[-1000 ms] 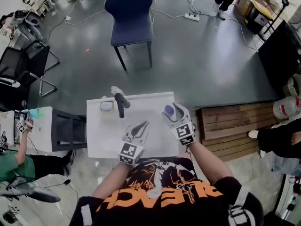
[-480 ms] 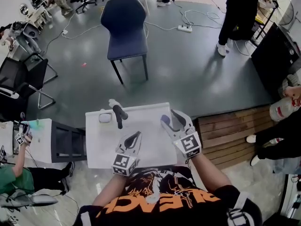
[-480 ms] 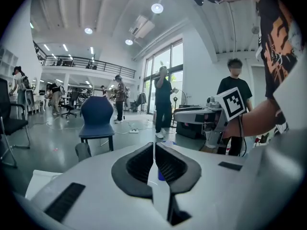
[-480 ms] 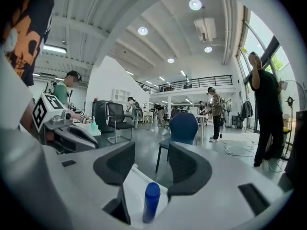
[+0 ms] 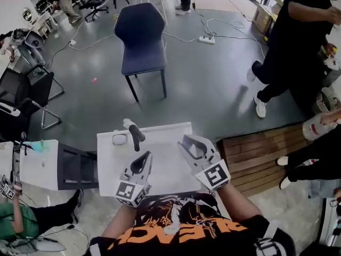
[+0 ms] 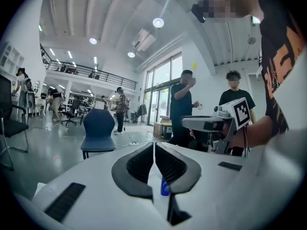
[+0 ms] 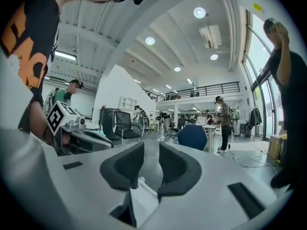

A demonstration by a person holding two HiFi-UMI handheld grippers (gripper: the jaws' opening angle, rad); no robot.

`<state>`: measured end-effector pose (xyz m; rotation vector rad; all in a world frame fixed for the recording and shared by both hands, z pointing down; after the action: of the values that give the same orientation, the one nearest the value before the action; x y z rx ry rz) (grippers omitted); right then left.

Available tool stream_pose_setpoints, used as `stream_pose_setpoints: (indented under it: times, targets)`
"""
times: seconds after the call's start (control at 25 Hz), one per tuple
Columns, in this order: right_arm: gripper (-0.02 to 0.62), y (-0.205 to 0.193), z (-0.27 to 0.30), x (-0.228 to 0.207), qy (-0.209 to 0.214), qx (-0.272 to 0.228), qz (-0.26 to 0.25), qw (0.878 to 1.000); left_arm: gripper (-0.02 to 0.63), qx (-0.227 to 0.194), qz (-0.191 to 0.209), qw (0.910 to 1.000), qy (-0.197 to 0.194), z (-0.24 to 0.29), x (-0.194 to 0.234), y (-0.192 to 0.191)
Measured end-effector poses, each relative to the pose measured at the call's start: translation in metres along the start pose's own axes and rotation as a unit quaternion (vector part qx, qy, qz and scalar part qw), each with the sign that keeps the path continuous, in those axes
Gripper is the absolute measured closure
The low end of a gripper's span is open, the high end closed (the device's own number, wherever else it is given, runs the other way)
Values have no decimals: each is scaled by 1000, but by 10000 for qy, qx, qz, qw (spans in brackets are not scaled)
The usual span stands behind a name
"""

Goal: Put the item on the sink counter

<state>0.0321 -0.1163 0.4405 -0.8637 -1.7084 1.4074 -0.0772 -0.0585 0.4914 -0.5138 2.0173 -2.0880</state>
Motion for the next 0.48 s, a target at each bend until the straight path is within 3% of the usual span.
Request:
stream_pose_setpoints:
  times: [0.2,0.48]
  targets:
    - [539,36,3,9,-108,-357,53,9993,578,-243,62,9997,-21,-8,6,32]
    - [554,83,5,23,-238,-707,188,9970,578,-620,285,9973,-264,-18,4,79]
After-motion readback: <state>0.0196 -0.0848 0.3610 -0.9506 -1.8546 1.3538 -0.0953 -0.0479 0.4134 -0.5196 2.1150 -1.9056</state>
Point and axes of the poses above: the fingertips, and each gripper's own axes: z forward along the fingers, x to its left, y out of its top, the point moved 1 cm from there along -z, backward along the fingers, and after that the axes turned 8 degrees about -x, right-handed, at the moved point
